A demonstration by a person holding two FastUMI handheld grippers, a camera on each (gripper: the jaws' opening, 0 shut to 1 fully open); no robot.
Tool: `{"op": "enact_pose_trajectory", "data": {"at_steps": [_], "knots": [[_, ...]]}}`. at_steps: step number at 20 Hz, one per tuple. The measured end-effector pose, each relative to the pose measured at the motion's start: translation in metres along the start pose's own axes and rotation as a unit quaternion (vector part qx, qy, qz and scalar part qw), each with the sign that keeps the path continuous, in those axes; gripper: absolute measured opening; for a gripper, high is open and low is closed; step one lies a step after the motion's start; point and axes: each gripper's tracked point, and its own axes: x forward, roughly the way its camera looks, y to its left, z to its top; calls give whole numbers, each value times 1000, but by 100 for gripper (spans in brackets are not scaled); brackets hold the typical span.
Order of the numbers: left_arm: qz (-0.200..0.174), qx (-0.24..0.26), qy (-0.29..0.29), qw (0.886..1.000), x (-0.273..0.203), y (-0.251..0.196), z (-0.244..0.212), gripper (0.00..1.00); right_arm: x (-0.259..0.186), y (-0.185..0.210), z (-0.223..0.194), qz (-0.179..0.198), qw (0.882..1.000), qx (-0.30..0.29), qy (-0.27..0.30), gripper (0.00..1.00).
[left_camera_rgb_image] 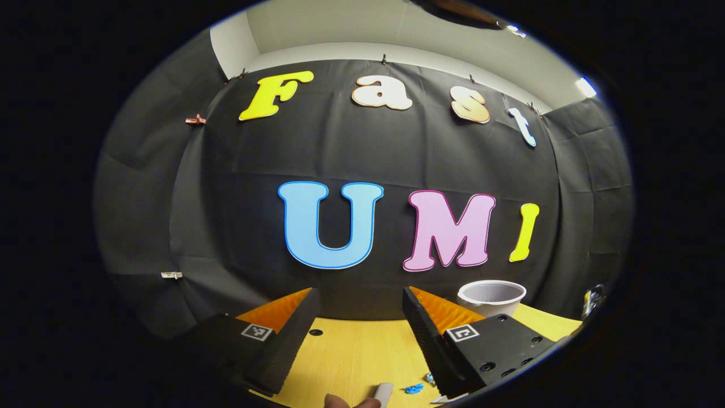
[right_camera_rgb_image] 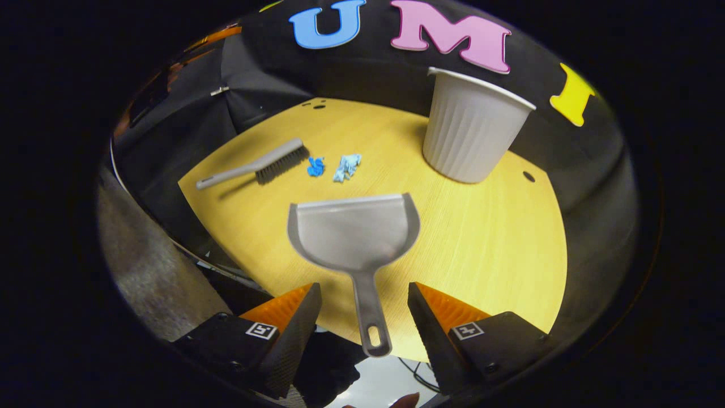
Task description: Pick up the small broom and dustpan from the desktop, sweep the trash into the dustpan with the broom, and then empty the trash into the garbage bin.
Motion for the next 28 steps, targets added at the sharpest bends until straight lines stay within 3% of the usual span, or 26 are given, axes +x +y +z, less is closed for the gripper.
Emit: {"op": "enact_pose_trajectory", "data": {"at_steps": [8,17,19,22,28], "knots": [[5,4,11,1000,-3,5,-7,95,70,0,-15,11,998,-4,66,95],[15,2,25,1000,1,15,-17,95,99,-1,-11,28,993,-16,111,89],[16,1,29,999,5,17,-21,95,102,-4,-8,29,992,-20,118,78],[11,-2,42,999,12,16,-34,95,106,-5,-5,31,990,-26,132,35],[-35,7,135,990,16,10,-106,96,107,4,2,33,993,-42,110,43]]}}
